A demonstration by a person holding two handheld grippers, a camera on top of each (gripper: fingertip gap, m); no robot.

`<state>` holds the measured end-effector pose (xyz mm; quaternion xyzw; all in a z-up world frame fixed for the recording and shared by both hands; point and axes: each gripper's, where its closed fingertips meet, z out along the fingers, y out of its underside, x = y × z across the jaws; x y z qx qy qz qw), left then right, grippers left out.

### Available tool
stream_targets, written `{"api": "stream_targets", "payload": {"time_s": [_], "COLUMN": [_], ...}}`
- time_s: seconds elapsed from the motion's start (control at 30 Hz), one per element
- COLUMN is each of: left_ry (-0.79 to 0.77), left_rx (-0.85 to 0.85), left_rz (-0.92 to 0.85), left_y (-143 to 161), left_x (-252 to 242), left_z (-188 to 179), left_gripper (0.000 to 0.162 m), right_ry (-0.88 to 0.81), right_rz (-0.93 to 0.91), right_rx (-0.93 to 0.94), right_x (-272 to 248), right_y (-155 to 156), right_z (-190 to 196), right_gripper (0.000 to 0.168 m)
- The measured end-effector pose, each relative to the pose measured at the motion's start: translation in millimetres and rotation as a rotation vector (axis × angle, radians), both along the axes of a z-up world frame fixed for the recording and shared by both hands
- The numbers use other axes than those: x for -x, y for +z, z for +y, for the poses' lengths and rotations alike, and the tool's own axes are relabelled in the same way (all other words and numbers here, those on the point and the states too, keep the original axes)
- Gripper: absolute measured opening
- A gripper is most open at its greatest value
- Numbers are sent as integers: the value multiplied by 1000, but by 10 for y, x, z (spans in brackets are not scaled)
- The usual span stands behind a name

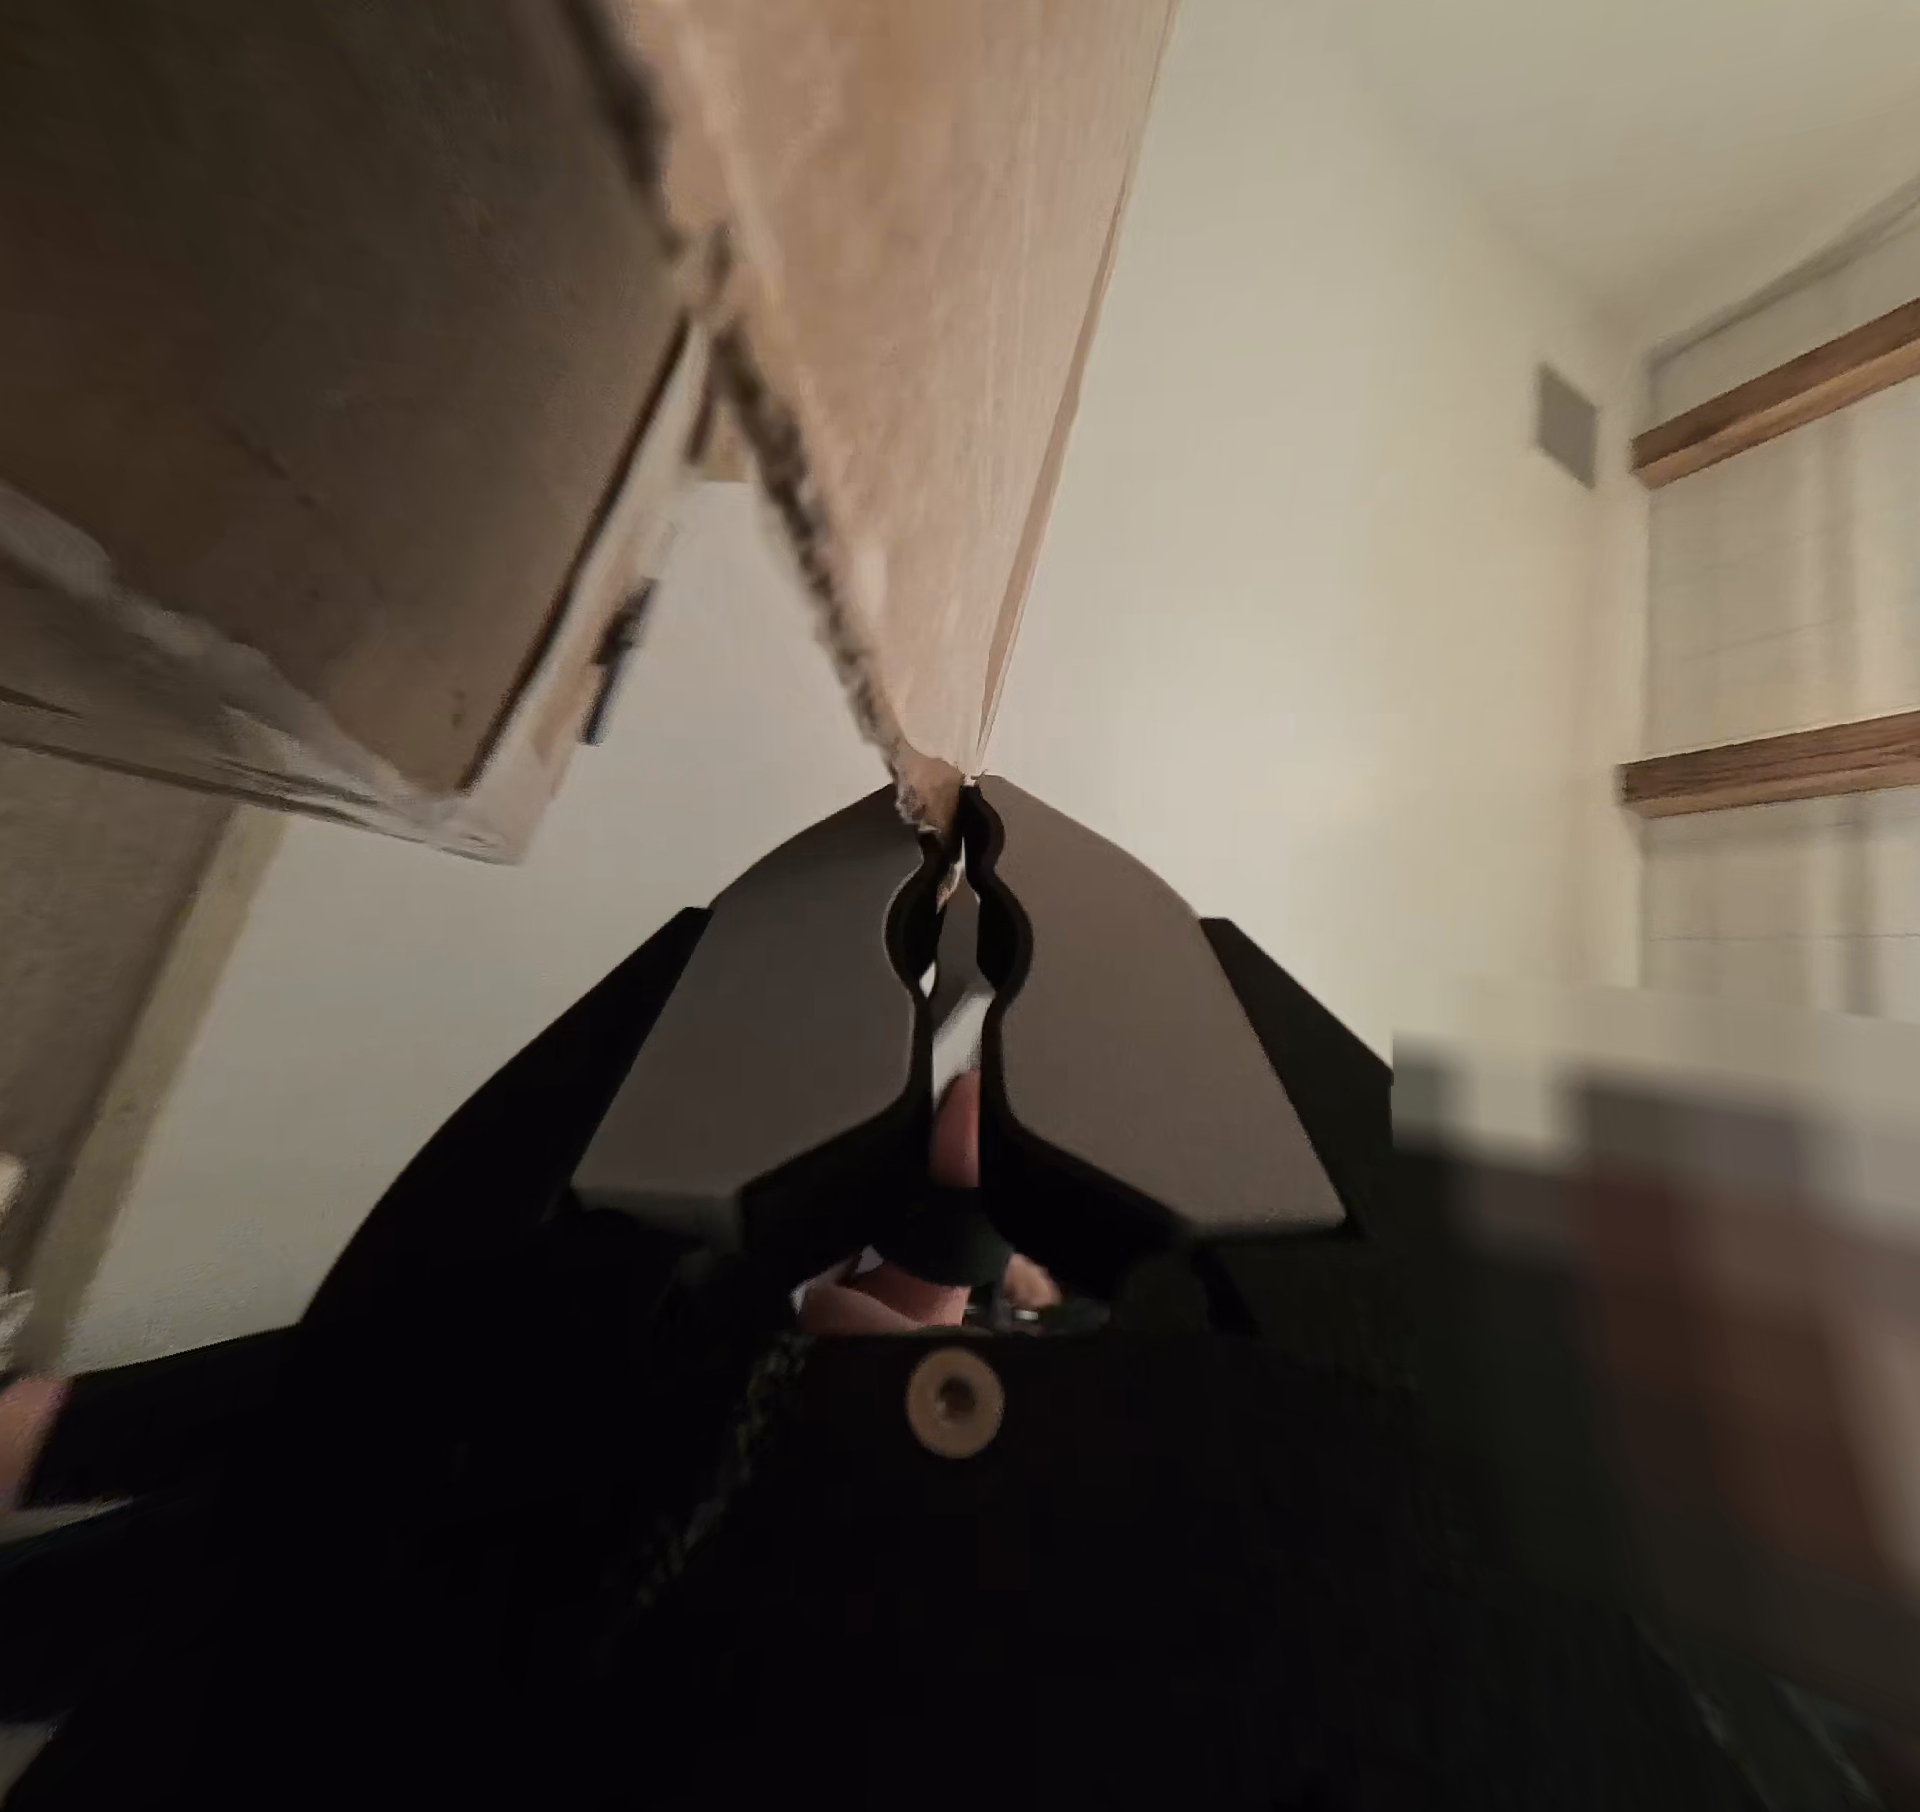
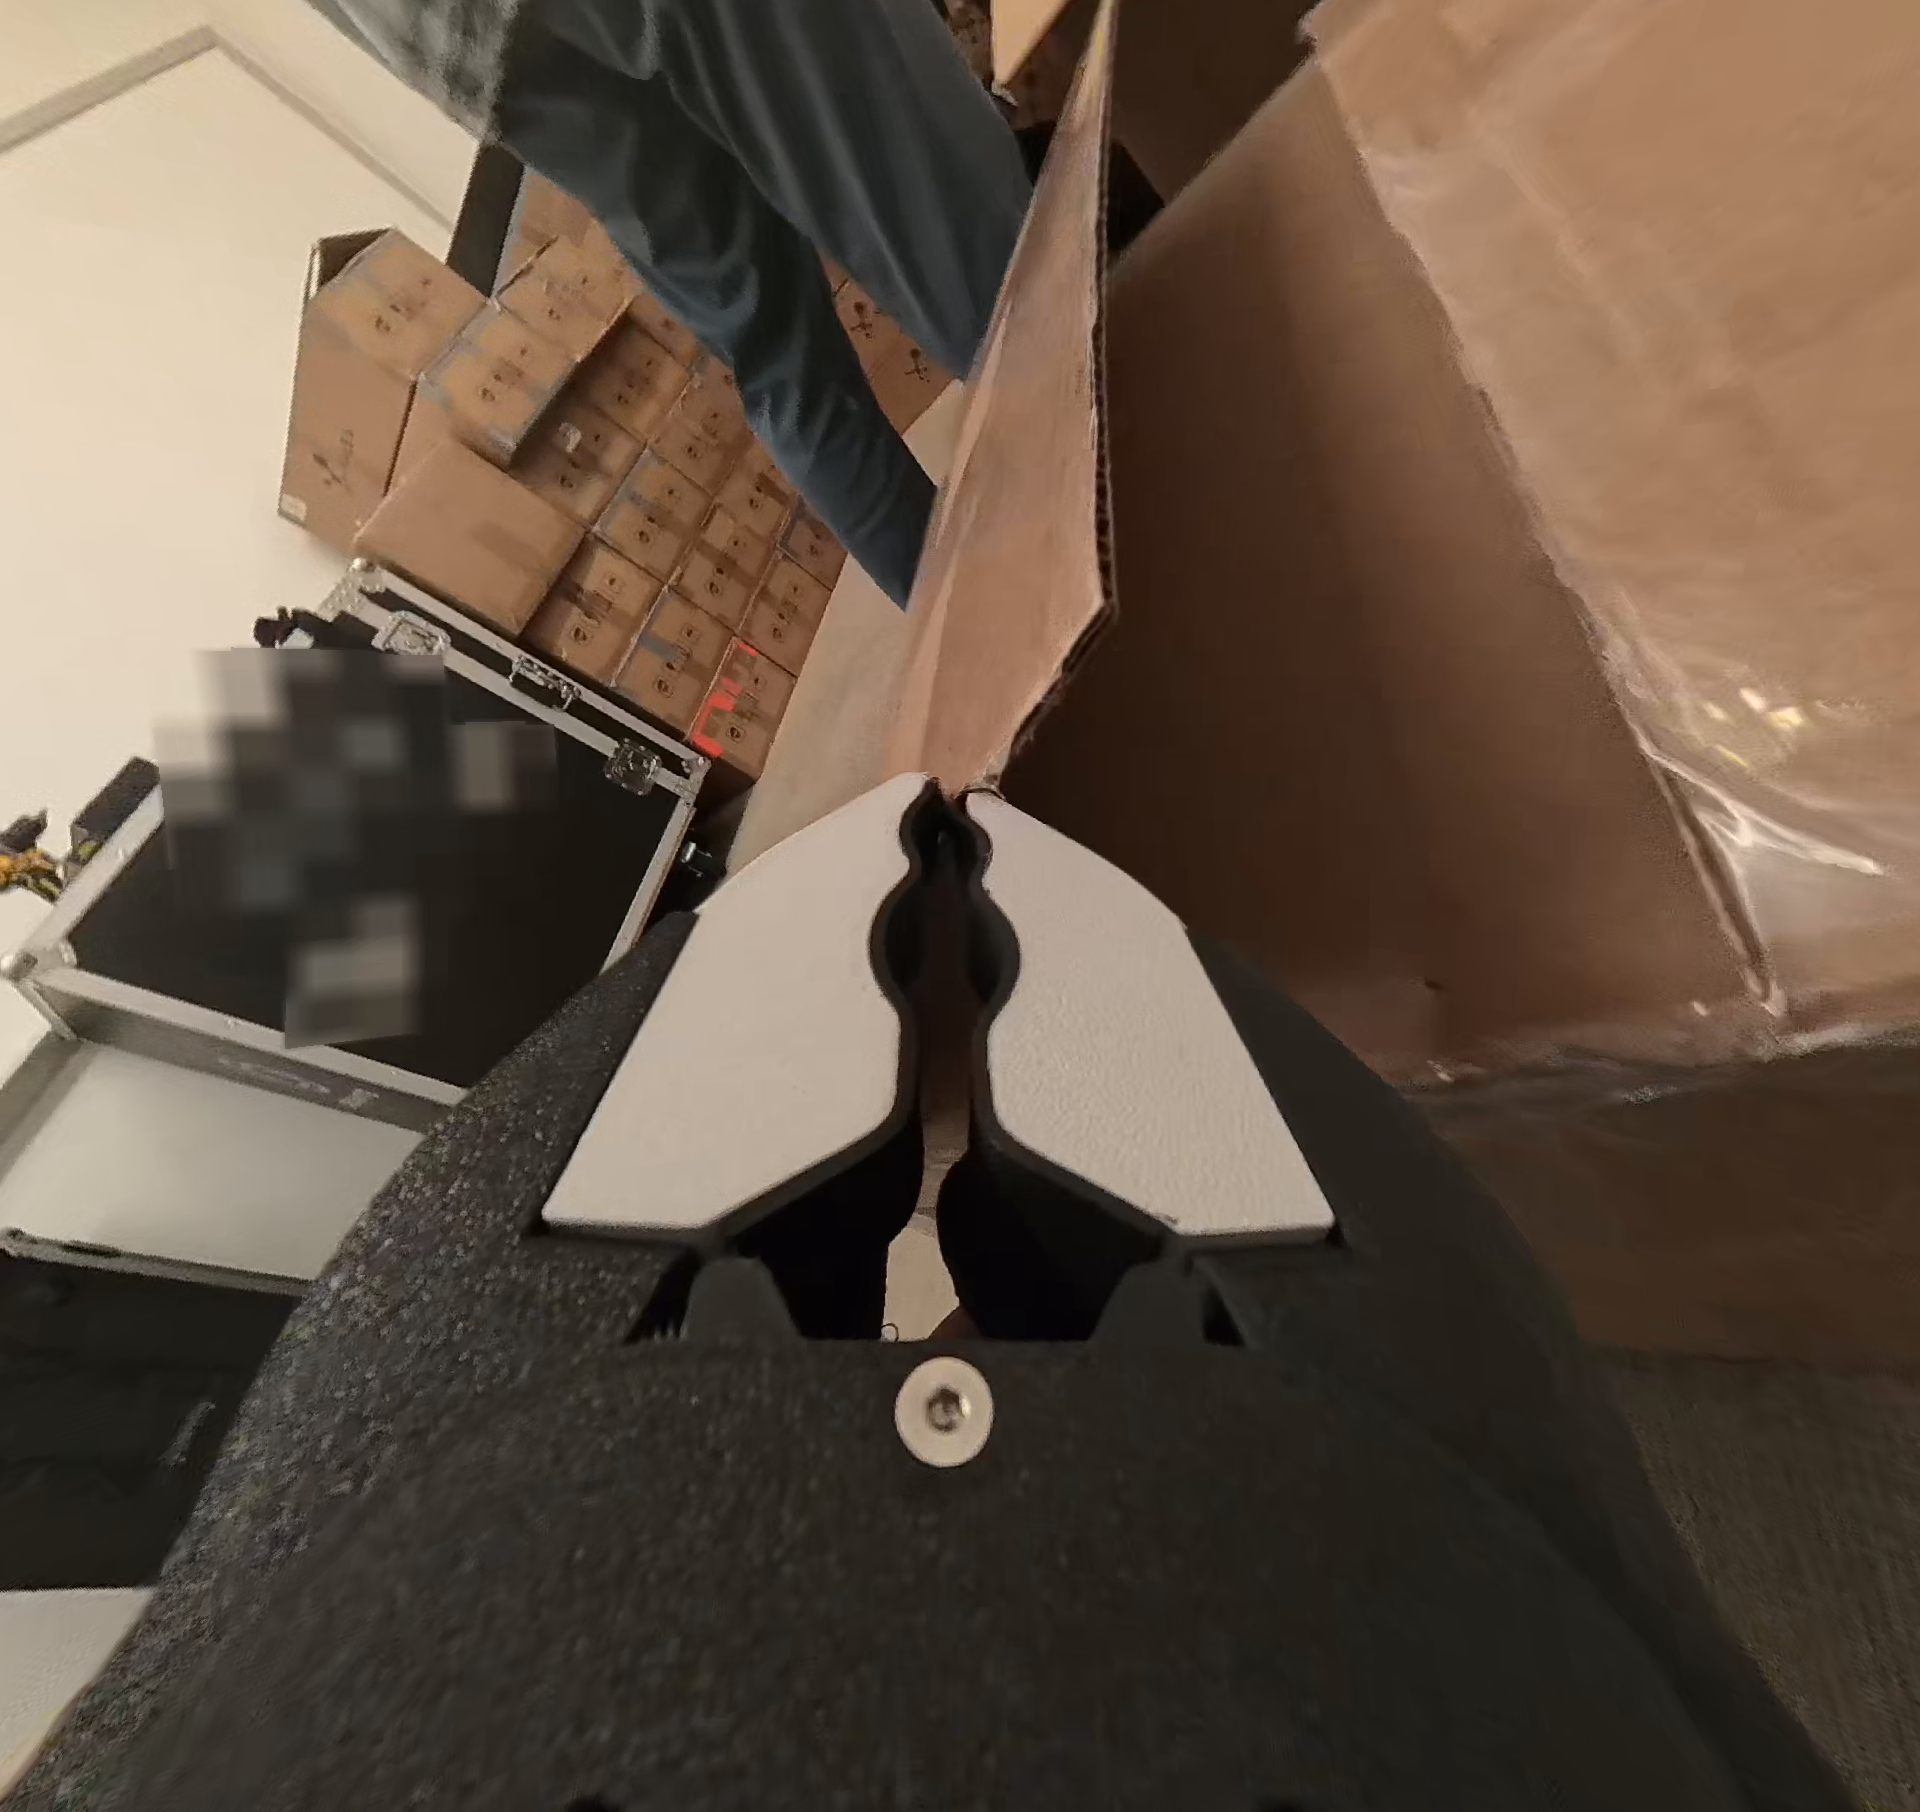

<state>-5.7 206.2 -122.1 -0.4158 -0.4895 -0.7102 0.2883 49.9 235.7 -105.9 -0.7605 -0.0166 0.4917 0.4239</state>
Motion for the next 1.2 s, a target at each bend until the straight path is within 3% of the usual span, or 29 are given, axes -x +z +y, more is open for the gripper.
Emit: {"api": "stream_targets", "payload": {"time_s": [0.17,0.27,0.37,0.47,0.57,0.67,0.77,0.83,1.0,1.2], "left_ry": [61,84,73,9,-231,-381,-472,-600,-989,-1347], "left_rx": [-176,-185,-143,-100,12,66,67,67,218,310], "left_rz": [-191,-202,-78,264,847,1225,1469,1586,2034,2181], "left_y": [600,797,970,1444,1974,2503,2770,2659,1745,761], "left_x": [385,690,1025,1613,2134,2513,2625,2573,2893,3354], "left_z": [-371,-821,-1392,-1812,-1914,-1673,-1290,-1081,-766,-785], "left_gripper": [1,0,0,0,0,0,0,0,0,0], "right_ry": [126,156,168,220,292,381,464,504,556,531], "right_rz": [-25,-12,9,-36,-104,-133,-193,-221,-254,-182], "right_rx": [-199,-226,-237,-287,-326,-303,-291,-271,-226,-190], "right_x": [515,823,1072,1379,1786,2262,2746,3014,3487,3634], "right_y": [806,1095,1264,1416,1533,1558,1464,1362,957,626], "right_z": [-308,-492,-637,-814,-1051,-1346,-1643,-1802,-2163,-2248], "right_gripper": [0,3,3,4,6,8,8,9,0,0]}}
